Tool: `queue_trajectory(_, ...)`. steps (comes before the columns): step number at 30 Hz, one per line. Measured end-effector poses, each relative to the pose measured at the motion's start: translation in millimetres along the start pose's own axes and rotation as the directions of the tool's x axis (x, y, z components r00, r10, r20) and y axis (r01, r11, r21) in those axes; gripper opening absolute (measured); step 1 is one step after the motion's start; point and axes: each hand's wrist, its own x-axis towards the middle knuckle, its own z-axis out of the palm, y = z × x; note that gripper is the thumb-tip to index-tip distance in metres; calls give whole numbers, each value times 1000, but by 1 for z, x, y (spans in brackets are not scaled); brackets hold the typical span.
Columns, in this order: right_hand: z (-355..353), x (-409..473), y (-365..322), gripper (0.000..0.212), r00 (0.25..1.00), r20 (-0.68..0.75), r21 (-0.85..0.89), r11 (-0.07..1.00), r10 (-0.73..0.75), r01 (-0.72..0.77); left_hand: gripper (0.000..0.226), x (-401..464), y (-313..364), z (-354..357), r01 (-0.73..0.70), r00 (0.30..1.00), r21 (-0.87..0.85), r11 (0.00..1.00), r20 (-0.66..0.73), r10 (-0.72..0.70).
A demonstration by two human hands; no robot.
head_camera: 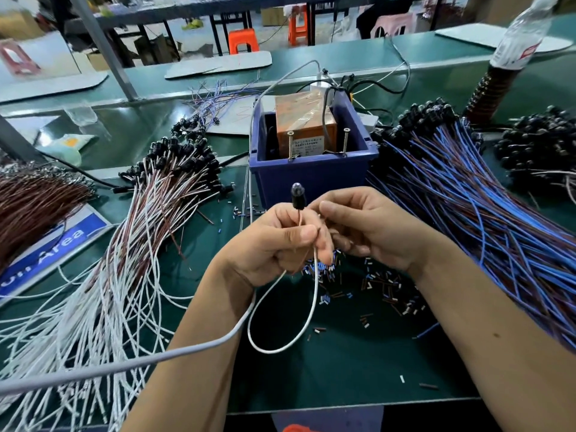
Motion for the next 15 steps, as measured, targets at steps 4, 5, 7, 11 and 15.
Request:
queue_trajectory(4, -4, -2, -2, 11, 1000, -11, -21, 1000, -21, 21, 20, -2, 1, -4, -11, 1000, -83, 997, -19, 10)
queue_trajectory(5, -4, -3, -2, 10, 999, -16, -9, 1000, -28, 28, 20, -2, 1, -5, -8, 1000, -92, 996, -28, 5)
queue_trajectory(7, -5, -3, -2, 8, 998, -45, 21, 998, -54, 55, 21, -2, 1, -6, 4, 997, -117, 993, -81, -14)
queue_trajectory(11, -9, -2, -3, 2, 987, -120, 27, 994, -103, 107, 22, -1, 2, -10, -17, 978, -148, 989, -210, -14)
queue_trajectory(15, -13, -1, -5, 5, 965, -212, 8, 987, -157, 162, 23, 0, 1, -9, -30, 976, -82, 996, -218, 11)
